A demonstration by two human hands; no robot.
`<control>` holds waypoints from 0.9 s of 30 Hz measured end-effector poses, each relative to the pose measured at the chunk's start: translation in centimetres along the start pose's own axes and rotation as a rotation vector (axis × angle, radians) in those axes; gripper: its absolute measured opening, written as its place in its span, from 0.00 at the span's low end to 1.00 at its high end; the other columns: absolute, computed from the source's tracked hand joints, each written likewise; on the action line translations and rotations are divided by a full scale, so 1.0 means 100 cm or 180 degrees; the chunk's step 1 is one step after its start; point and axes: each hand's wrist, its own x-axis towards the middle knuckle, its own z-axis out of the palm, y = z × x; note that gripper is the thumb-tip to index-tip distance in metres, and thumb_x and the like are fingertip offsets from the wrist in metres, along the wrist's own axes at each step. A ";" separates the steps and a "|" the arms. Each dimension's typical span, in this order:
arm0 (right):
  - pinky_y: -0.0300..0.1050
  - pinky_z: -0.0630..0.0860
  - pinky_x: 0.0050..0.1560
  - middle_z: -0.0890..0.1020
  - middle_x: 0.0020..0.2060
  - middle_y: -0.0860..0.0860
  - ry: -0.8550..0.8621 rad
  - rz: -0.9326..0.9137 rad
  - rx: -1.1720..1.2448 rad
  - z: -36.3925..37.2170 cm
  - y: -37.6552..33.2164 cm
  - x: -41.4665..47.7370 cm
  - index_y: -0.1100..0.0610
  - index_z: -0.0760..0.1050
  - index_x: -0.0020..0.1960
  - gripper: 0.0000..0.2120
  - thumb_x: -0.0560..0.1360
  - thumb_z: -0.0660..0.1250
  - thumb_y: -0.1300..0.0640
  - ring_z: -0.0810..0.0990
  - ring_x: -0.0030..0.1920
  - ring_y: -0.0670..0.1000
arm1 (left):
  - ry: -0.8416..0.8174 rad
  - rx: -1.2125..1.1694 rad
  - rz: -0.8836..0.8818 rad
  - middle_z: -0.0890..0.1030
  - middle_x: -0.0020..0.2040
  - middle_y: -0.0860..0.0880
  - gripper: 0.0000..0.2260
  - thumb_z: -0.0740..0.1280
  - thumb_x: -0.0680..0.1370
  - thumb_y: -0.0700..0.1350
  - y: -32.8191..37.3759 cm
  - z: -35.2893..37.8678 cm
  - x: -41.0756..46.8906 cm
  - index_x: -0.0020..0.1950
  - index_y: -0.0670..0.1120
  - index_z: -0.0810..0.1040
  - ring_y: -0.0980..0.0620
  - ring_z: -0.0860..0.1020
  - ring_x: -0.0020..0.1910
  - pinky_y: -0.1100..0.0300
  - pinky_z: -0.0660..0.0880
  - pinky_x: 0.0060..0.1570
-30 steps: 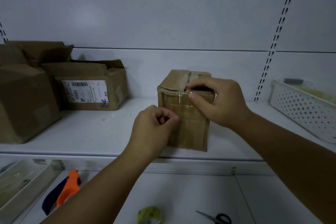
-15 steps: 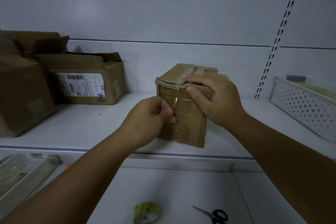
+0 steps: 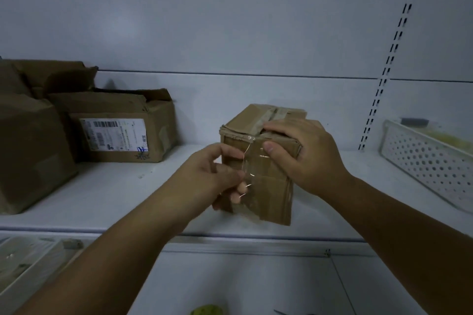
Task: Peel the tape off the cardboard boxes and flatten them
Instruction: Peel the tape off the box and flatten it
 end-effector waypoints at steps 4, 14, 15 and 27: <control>0.41 0.65 0.57 0.80 0.56 0.47 -0.0146 0.0016 0.0025 -0.002 0.000 -0.001 0.51 0.74 0.64 0.26 0.71 0.58 0.39 0.74 0.54 0.44 | 0.0696 0.0317 0.0916 0.83 0.32 0.45 0.10 0.68 0.73 0.38 0.027 -0.013 -0.006 0.50 0.51 0.76 0.52 0.80 0.29 0.68 0.71 0.24; 0.26 0.63 0.45 0.82 0.52 0.42 -0.0805 -0.0022 -0.0221 -0.020 -0.007 0.017 0.43 0.75 0.61 0.21 0.70 0.60 0.39 0.75 0.47 0.38 | 0.1037 0.1272 0.1205 0.83 0.29 0.51 0.08 0.71 0.72 0.39 0.080 -0.008 0.042 0.42 0.53 0.78 0.54 0.82 0.29 0.60 0.79 0.33; 0.24 0.64 0.42 0.81 0.51 0.40 -0.0891 0.0019 -0.0221 -0.023 -0.009 0.022 0.41 0.73 0.61 0.21 0.70 0.60 0.37 0.75 0.45 0.37 | 0.1035 0.1348 0.1196 0.83 0.29 0.52 0.08 0.71 0.72 0.40 0.083 -0.006 0.046 0.42 0.53 0.77 0.54 0.82 0.30 0.60 0.79 0.34; 0.42 0.63 0.34 0.69 0.27 0.42 -0.1400 0.0236 -0.0649 -0.022 -0.028 0.053 0.46 0.68 0.30 0.21 0.80 0.52 0.45 0.70 0.31 0.44 | 0.1305 0.1097 0.1407 0.85 0.37 0.53 0.08 0.65 0.75 0.40 0.065 -0.015 0.045 0.44 0.53 0.80 0.58 0.83 0.36 0.62 0.80 0.39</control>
